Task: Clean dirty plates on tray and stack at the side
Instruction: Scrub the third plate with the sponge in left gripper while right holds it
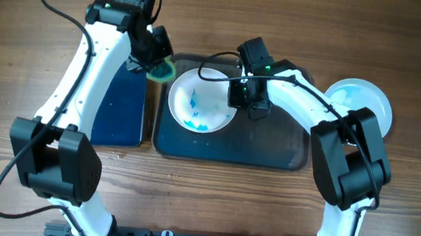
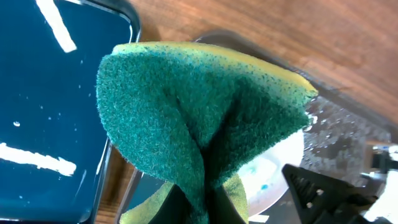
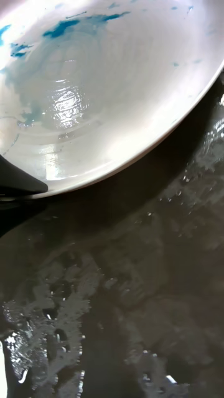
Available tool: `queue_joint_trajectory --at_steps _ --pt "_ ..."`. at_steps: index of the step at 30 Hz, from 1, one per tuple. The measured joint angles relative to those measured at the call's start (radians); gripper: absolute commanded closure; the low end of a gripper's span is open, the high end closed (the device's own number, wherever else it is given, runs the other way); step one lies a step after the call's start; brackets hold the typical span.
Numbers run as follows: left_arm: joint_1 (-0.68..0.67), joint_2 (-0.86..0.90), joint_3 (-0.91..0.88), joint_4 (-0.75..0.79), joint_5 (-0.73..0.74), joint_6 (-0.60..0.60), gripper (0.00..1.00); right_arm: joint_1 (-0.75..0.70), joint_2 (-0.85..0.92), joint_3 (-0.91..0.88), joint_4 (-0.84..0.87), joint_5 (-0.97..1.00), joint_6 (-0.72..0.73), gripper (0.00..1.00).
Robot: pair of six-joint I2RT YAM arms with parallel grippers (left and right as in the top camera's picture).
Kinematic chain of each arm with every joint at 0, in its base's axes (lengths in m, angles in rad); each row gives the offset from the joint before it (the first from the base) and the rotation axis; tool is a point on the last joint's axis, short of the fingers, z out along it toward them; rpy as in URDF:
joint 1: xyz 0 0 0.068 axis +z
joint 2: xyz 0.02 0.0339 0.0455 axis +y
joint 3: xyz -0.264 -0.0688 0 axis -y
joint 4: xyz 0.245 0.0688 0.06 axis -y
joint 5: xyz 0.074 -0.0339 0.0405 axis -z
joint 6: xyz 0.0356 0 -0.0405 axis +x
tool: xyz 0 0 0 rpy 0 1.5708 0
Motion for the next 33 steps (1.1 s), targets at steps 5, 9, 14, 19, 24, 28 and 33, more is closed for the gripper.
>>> queue_joint_trajectory --at_steps 5,9,14,19,24,28,33 --pt "0.0 0.0 -0.047 0.002 0.0 0.0 0.96 0.0 0.0 -0.012 0.009 -0.011 0.007 0.96" --pt "-0.01 0.0 -0.087 0.032 0.018 0.05 0.96 -0.003 -0.001 -0.013 0.012 -0.023 -0.001 0.96" --pt "-0.095 0.002 -0.214 0.14 0.045 0.089 0.96 -0.004 -0.001 -0.013 0.013 -0.025 -0.001 0.96" --pt "-0.173 0.019 -0.316 0.252 0.052 0.097 0.96 -0.004 -0.001 -0.013 0.013 -0.025 -0.001 0.96" --pt "-0.205 0.078 -0.331 0.291 0.053 0.097 0.96 -0.004 -0.001 -0.014 0.015 -0.026 -0.001 0.96" --pt "-0.209 0.138 -0.332 0.306 0.054 0.097 0.96 -0.004 -0.001 -0.014 0.017 -0.029 -0.001 0.96" --pt "-0.207 0.156 -0.33 0.318 0.106 0.145 0.96 -0.004 -0.001 -0.014 0.017 -0.032 -0.001 0.96"
